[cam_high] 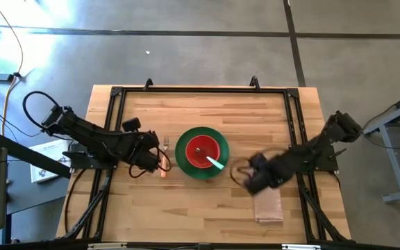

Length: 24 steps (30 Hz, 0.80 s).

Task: Set table place
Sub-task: Adjust the light orange table napkin

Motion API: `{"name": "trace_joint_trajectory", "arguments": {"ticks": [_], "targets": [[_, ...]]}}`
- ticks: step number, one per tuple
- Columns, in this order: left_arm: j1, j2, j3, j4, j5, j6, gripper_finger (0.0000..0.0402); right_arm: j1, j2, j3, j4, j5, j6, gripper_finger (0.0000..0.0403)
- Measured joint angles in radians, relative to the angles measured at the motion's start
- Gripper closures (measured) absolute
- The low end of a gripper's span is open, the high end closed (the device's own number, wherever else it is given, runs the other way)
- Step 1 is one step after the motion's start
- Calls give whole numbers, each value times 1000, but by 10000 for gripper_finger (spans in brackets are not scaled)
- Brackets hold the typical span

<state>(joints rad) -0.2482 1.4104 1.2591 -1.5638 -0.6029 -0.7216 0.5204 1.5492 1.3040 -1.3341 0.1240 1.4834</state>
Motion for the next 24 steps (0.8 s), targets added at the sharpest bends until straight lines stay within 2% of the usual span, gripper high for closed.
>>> {"name": "trace_joint_trajectory", "arguments": {"ticks": [2, 5, 9, 15, 21, 24], "targets": [[-1, -10, 0, 4, 0, 16, 401, 70, -3, -83, 139, -60, 128, 403], [-1, -26, 0, 2, 0, 20, 401, 148, -2, -173, 299, -73, 276, 403], [0, -35, 0, 2, -7, 35, 401, 193, -2, -263, 376, -74, 370, 403], [-1, -35, 0, 28, -8, 36, 401, 179, -21, -389, 420, -80, 327, 403], [0, -35, 0, 53, -18, 36, 401, 139, -91, -621, 693, -79, 267, 403], [0, -35, 0, 64, -19, 36, 401, 131, -130, -704, 762, -76, 266, 403]]}}
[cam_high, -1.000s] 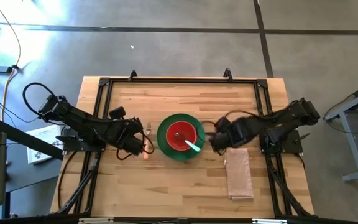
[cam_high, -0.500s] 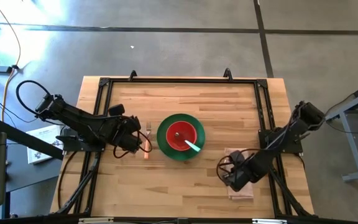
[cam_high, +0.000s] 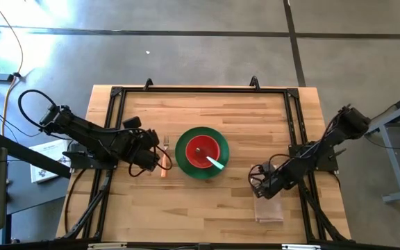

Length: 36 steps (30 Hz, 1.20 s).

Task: Set table place
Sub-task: Adjust the light orange table napkin, then return to Home position

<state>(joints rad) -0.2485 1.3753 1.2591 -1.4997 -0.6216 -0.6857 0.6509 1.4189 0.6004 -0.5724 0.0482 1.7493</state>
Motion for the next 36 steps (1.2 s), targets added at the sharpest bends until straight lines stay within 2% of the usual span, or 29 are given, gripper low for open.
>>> {"name": "trace_joint_trajectory", "arguments": {"ticks": [7, 11, 15, 19, 23, 28, 32, 36], "targets": [[1, 0, 0, 11, -19, -20, 401, -61, -141, -82, -56, 66, -78, 403], [0, 0, 0, 11, -27, -37, 402, -82, -224, -66, -82, 75, -115, 403], [0, 1, 0, 11, -108, -12, 401, -82, -303, 29, -102, 245, -217, 403], [1, -44, -47, 68, -178, 49, 401, -108, -376, 140, -217, 427, -355, 403], [0, -193, -215, 323, -173, 182, 401, -145, -463, 212, -267, 507, -535, 403], [2, -472, -546, 831, -119, 417, 401, -197, -606, 206, -176, 564, -785, 403], [33, -680, -760, 1126, -38, 586, 401, -235, -748, 108, 72, 565, -1037, 403], [84, -845, -894, 1249, 35, 705, 401, -285, -902, -68, 400, 524, -1236, 403]]}}
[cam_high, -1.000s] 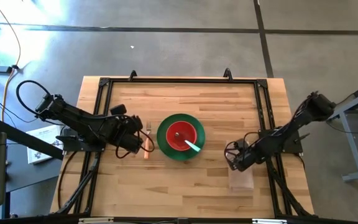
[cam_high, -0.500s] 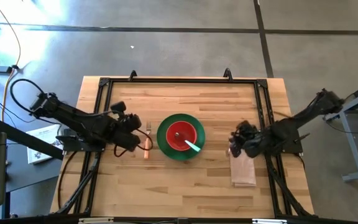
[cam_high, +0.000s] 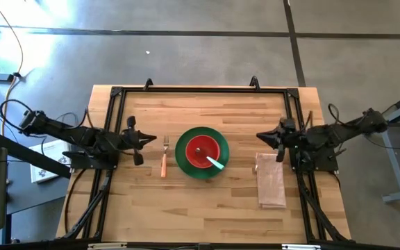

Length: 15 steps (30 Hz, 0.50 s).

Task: Set table place
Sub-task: Return to Home position

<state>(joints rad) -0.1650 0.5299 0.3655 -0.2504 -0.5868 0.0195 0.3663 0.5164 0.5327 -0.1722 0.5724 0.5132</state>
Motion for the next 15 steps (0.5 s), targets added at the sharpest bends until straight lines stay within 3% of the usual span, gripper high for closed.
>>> {"name": "trace_joint_trajectory", "arguments": {"ticks": [7, 15], "targets": [[122, -224, -156, 177, 133, 160, 401, -98, -198, -297, 382, -69, -102, 403], [324, -374, -311, 273, 304, 176, 401, -214, -343, -434, 401, -151, -97, 403]]}}
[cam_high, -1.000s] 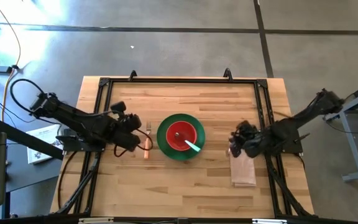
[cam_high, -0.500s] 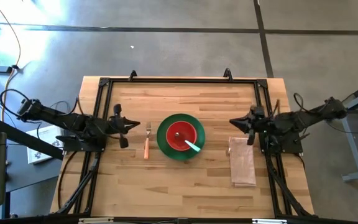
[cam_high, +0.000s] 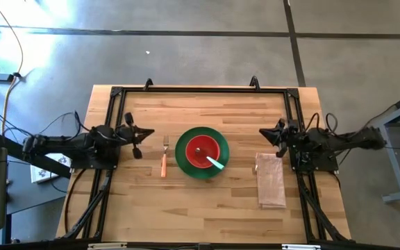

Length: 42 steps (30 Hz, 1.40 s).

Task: Set table place
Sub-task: Return to Home position

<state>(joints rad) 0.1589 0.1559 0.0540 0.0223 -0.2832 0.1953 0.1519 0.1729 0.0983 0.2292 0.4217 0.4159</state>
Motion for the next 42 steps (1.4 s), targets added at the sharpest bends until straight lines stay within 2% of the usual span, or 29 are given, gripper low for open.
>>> {"name": "trace_joint_trajectory", "arguments": {"ticks": [5, 7, 10, 17, 42], "targets": [[102, -43, -46, 31, 167, -11, 402, -54, -115, -72, -30, -57, 28, 403], [131, -44, -45, 34, 202, 5, 401, -64, -159, -88, -84, -65, 36, 403], [160, -41, -45, 19, 202, 13, 402, -74, -170, -86, -175, -60, 65, 403], [168, -34, -45, 7, 196, 18, 401, -74, -161, -86, -170, -9, 21, 403], [168, -34, -45, 7, 193, 17, 401, -74, -160, -86, -173, -10, 21, 402]]}}
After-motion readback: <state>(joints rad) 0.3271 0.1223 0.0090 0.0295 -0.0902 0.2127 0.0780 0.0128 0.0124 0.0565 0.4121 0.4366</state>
